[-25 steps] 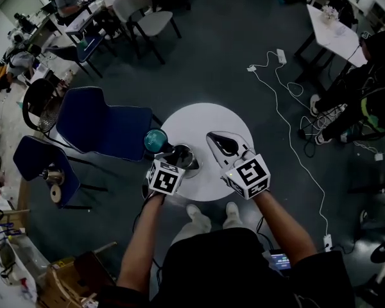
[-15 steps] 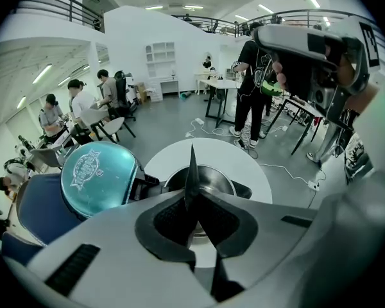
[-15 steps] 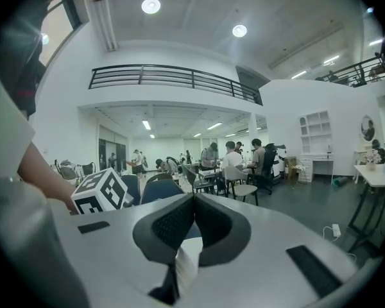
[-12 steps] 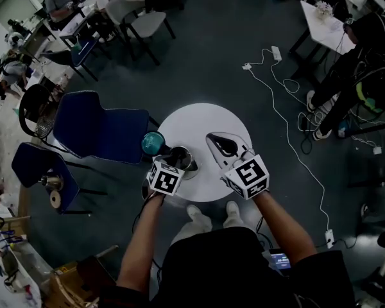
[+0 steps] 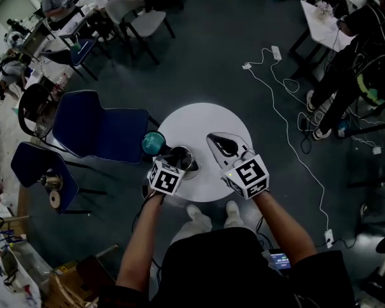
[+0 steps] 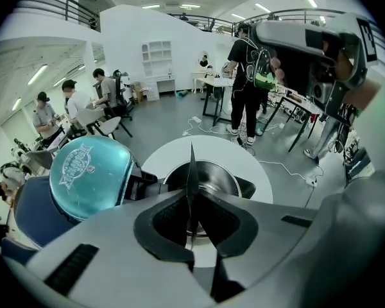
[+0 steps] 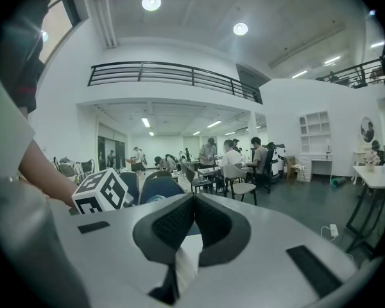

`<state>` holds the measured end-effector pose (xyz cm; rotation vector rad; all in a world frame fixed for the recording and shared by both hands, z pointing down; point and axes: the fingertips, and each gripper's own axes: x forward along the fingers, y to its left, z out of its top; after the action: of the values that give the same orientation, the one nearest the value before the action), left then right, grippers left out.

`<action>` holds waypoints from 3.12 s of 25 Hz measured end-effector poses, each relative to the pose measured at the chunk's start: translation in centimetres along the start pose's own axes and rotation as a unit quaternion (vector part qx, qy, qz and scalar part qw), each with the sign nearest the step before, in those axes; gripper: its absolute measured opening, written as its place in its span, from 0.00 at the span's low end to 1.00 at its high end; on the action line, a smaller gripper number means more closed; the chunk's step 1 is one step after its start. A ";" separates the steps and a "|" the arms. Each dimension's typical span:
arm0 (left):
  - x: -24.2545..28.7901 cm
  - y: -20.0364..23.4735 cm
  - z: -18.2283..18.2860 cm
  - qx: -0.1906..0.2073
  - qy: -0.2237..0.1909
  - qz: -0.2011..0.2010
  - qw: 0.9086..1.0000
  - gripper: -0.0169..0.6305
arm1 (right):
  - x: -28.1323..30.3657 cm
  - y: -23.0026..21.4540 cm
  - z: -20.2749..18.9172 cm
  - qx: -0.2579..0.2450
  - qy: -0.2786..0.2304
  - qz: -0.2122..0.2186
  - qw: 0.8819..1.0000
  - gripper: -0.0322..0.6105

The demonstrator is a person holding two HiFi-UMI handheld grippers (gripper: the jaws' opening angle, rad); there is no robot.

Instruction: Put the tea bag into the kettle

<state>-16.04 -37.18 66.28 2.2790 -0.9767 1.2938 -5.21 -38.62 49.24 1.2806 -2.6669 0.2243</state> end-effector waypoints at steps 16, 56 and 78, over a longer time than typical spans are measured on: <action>0.1 0.0 0.1 -0.017 -0.014 -0.011 1.000 0.14 | 0.1 -0.1 -0.9 -0.013 0.013 0.004 1.000 0.08; -12.5 -3.8 5.0 -0.146 -0.206 0.051 0.966 0.05 | -3.4 3.8 3.0 -0.048 -0.015 0.096 0.994 0.08; -21.6 -7.8 8.0 -0.150 -0.377 0.142 0.903 0.05 | -6.8 6.6 4.6 -0.080 -0.035 0.163 0.983 0.08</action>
<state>-13.07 -27.84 43.98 2.4580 -1.6666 0.2440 -6.58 -30.38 42.84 0.8157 -2.8751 0.0045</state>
